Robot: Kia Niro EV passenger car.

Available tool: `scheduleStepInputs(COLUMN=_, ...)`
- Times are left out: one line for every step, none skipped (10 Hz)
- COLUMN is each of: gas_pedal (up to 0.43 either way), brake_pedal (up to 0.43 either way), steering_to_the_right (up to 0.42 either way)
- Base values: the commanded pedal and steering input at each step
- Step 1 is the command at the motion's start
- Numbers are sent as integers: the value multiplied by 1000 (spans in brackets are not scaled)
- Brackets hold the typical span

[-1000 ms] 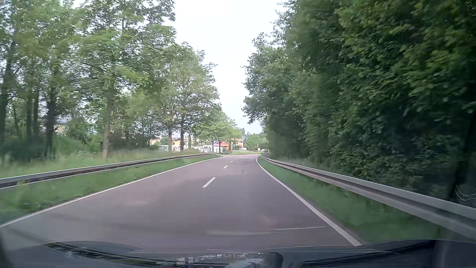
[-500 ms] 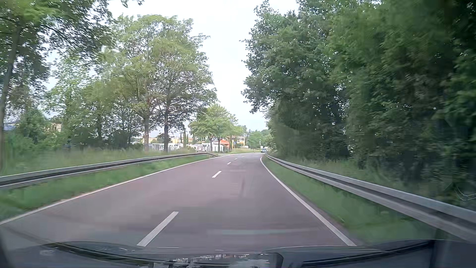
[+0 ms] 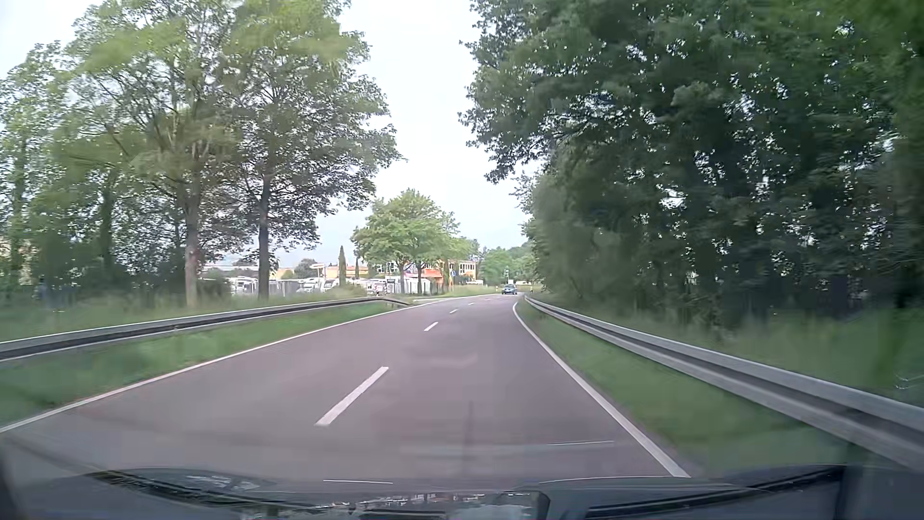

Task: Follow the waypoints while adhering to traffic rules and regulations

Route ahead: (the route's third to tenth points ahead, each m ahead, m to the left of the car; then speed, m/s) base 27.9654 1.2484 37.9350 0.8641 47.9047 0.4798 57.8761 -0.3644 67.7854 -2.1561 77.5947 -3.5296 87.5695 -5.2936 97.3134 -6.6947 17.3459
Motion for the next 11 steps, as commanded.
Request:
scheduleStepInputs(gas_pedal=79, brake_pedal=0, steering_to_the_right=4)
scheduleStepInputs(gas_pedal=79, brake_pedal=0, steering_to_the_right=4)
scheduleStepInputs(gas_pedal=79, brake_pedal=0, steering_to_the_right=6)
scheduleStepInputs(gas_pedal=79, brake_pedal=0, steering_to_the_right=7)
scheduleStepInputs(gas_pedal=79, brake_pedal=0, steering_to_the_right=8)
scheduleStepInputs(gas_pedal=79, brake_pedal=0, steering_to_the_right=8)
scheduleStepInputs(gas_pedal=79, brake_pedal=0, steering_to_the_right=8)
scheduleStepInputs(gas_pedal=79, brake_pedal=0, steering_to_the_right=8)
scheduleStepInputs(gas_pedal=79, brake_pedal=0, steering_to_the_right=9)
scheduleStepInputs(gas_pedal=79, brake_pedal=0, steering_to_the_right=9)
scheduleStepInputs(gas_pedal=79, brake_pedal=0, steering_to_the_right=9)
